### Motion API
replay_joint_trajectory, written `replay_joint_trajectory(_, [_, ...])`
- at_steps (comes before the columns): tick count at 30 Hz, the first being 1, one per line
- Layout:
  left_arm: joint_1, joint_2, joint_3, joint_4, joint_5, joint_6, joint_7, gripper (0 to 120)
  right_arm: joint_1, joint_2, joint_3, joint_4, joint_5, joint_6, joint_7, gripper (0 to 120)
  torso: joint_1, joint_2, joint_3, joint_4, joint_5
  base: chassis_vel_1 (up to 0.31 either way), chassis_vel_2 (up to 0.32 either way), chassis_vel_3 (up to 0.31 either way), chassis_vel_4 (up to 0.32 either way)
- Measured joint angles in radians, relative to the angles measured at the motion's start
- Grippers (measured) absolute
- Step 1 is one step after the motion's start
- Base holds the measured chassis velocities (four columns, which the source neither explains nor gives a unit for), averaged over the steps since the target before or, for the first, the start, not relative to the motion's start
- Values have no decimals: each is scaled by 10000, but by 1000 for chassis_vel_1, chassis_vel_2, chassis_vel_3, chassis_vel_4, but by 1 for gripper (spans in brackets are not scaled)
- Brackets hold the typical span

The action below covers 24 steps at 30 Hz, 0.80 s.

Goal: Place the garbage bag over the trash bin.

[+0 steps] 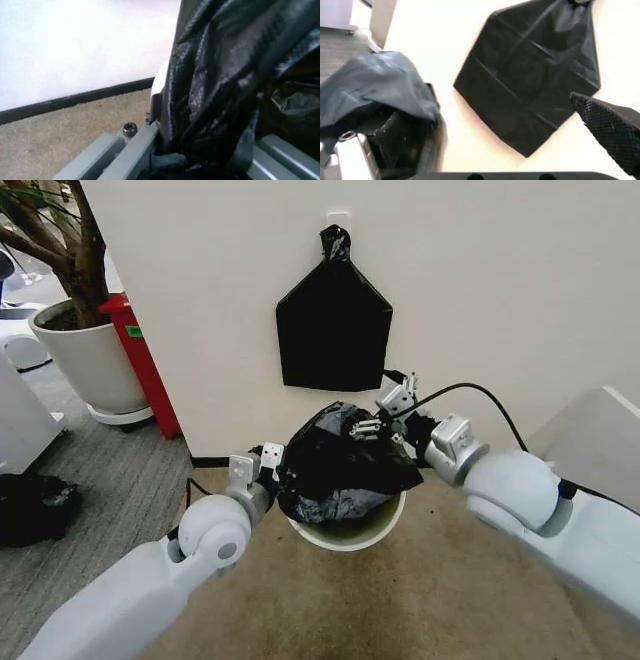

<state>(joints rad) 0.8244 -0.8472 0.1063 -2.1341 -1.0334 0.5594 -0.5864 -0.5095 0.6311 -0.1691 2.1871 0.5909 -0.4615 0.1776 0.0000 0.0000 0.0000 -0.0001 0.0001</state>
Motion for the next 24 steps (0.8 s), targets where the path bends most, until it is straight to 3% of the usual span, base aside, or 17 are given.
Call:
replay_joint_trajectory(9, [328, 178, -137, -163, 721, -34, 678, 0, 799, 69, -439, -407, 1665, -434, 481, 100, 0, 0, 0, 1, 0, 0, 0, 0, 0])
replay_joint_trajectory(15, [772, 415, -454, -319, 1612, -265, 1445, 0, 1500, 142, -472, -1146, 5505, -1344, 607, 100, 0, 0, 0, 1, -1, 0, 0, 0, 0])
replay_joint_trajectory(24, [1418, 669, -877, -530, 2362, -675, 2292, 0, 1868, 478, -114, -2150, 8876, -2292, 1552, 100, -1, 0, 0, 2, -1, 0, 0, 0, 0])
